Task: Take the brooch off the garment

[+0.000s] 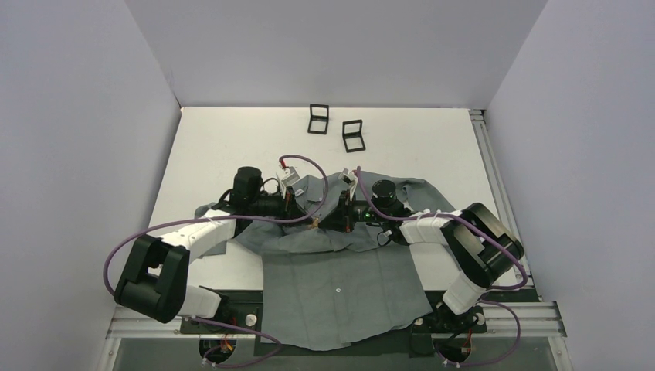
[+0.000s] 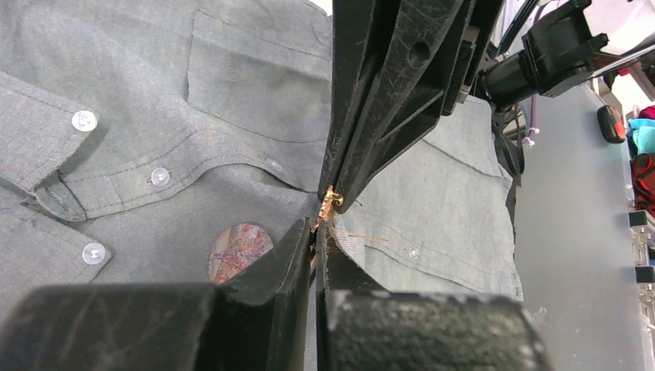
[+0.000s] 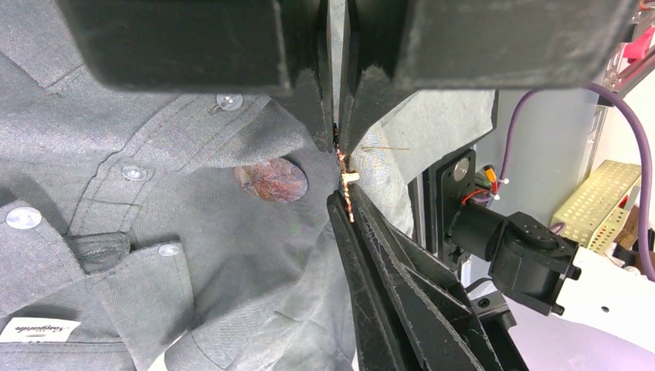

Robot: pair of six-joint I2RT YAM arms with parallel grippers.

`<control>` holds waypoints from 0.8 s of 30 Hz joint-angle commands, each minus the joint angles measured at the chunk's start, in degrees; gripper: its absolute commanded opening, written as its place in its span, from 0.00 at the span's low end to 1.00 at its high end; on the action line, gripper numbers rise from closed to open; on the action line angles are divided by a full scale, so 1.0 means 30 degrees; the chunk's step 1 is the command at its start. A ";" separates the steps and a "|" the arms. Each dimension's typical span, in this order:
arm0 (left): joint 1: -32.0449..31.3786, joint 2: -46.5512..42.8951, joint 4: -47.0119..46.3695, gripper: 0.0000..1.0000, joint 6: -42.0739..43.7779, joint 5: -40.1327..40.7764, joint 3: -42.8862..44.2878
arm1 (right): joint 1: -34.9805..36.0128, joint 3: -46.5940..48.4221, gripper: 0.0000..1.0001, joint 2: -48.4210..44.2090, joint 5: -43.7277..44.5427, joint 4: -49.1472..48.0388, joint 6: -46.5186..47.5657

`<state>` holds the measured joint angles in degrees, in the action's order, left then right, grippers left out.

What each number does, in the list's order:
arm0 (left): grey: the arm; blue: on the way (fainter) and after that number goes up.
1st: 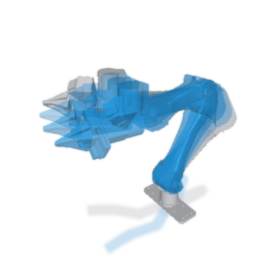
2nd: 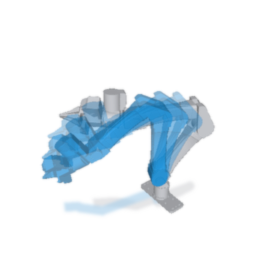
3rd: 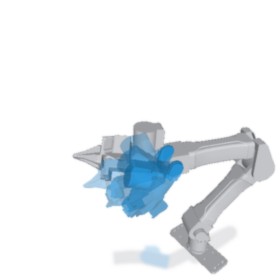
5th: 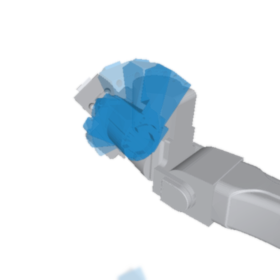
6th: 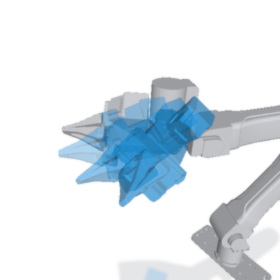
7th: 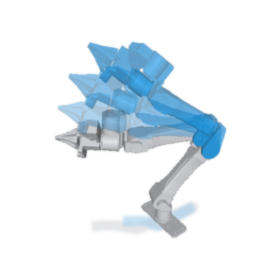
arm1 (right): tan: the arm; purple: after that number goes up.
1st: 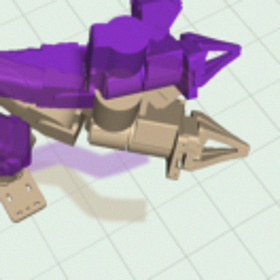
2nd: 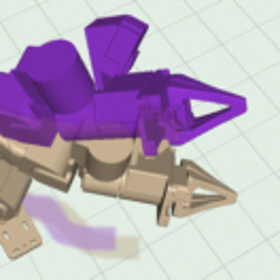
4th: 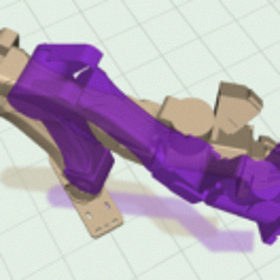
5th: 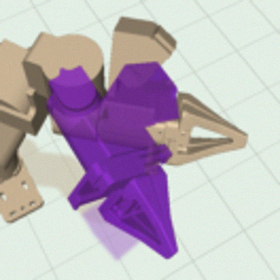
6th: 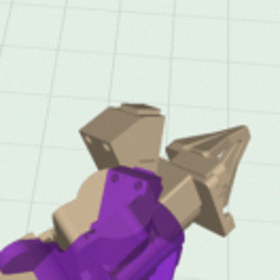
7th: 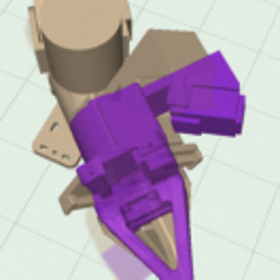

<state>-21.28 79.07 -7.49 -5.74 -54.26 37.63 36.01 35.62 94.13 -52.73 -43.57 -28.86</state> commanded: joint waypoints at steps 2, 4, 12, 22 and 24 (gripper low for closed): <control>0.0064 -0.0307 0.0653 0.00 0.0896 -0.0430 0.0433 | -0.0233 0.0062 0.06 -0.0706 -0.0807 -0.1754 0.0071; 0.0076 -0.0508 0.0939 0.00 0.1079 0.0021 0.0410 | -0.0315 0.0152 0.20 -0.0592 -0.0915 -0.1767 -0.0168; 0.0061 -0.1333 0.2393 0.00 0.3174 0.4314 0.0588 | -0.1125 0.0104 0.58 -0.1403 -0.0804 -0.0707 -0.0656; 0.0460 -0.1534 0.4780 0.00 0.4584 0.6355 0.1779 | -0.1858 0.4125 0.70 -0.3495 -0.0402 1.6376 0.8786; 0.0631 -0.1346 0.4854 0.00 0.4630 0.6803 0.2051 | -0.1879 0.5329 0.71 -0.3955 0.0069 1.8549 1.0377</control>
<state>-20.64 75.42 5.41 6.11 -37.01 39.75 30.41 44.60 86.21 -53.67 -8.05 -12.40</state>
